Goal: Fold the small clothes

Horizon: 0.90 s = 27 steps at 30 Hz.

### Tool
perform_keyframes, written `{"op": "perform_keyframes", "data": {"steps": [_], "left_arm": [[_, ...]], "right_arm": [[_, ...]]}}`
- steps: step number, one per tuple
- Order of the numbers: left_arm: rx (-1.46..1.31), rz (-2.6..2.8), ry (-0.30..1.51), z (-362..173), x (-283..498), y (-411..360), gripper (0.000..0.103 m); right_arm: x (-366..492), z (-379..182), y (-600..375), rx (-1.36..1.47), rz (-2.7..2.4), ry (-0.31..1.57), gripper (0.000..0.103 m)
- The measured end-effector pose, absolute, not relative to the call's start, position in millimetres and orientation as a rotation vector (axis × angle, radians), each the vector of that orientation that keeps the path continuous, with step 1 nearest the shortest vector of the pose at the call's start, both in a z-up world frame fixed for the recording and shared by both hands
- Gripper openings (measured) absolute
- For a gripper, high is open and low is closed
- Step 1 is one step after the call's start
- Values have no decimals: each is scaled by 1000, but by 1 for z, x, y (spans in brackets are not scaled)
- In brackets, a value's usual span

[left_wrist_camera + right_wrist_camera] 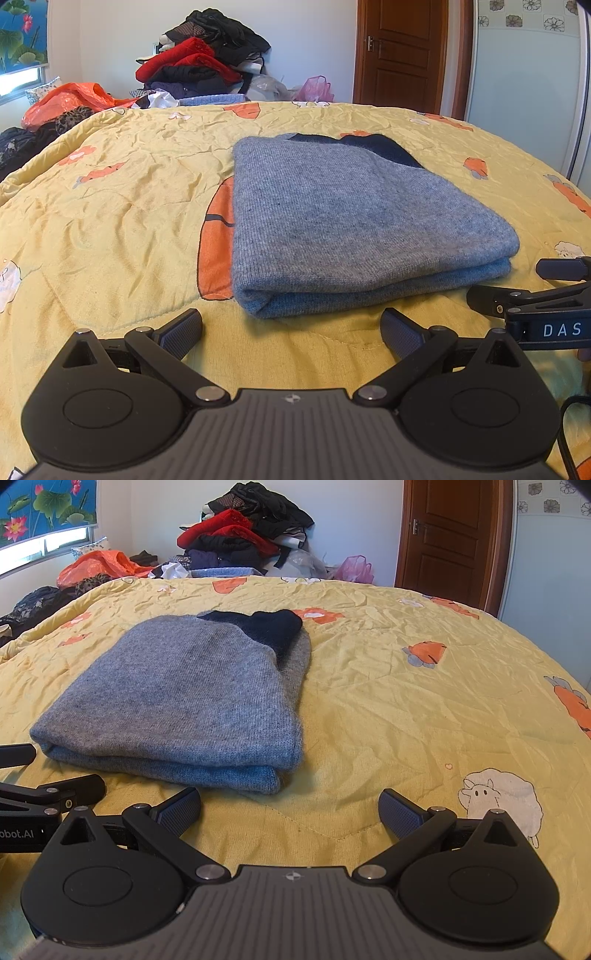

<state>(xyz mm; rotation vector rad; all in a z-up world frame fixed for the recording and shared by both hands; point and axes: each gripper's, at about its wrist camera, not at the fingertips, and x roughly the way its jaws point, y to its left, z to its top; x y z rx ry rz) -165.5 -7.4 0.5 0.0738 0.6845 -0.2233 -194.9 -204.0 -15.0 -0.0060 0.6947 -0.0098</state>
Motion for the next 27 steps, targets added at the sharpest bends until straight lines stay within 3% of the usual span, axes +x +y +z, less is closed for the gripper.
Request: {"op": "perform_keyframes", "data": {"steps": [27], "left_arm": [[46,-208,679,1,-166,-3,103]], "right_arm": [[-196,-15,-204,-6,-10,693,103]]}}
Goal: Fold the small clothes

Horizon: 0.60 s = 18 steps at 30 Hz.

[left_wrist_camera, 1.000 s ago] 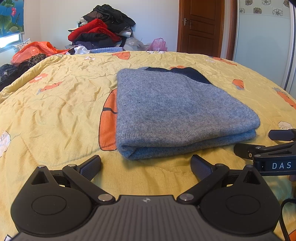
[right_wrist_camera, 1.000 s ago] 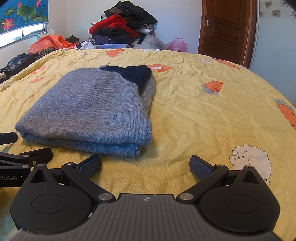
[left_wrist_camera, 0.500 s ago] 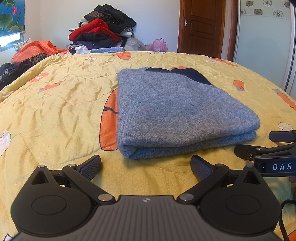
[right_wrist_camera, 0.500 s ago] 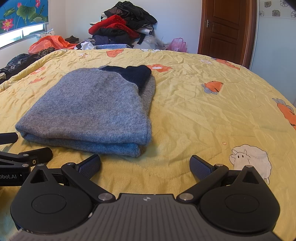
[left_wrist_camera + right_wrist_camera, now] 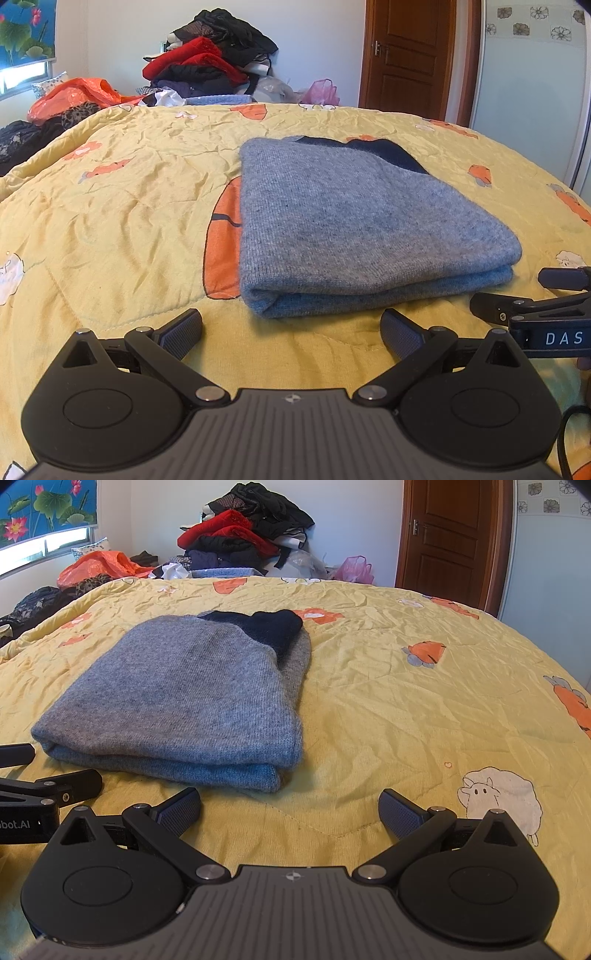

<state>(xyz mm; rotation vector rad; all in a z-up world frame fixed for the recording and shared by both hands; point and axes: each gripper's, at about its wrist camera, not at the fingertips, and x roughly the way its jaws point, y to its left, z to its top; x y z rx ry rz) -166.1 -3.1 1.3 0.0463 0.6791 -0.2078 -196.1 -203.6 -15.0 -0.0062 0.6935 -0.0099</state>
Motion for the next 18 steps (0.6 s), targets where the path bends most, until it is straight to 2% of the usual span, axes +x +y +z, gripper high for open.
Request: {"op": "perform_keyframes", "data": {"steps": [18], "left_arm": [[44,-201,678,1,-167,0,103]], "right_arm": [[-197,-14,-204,-6,-8,692,103]]}}
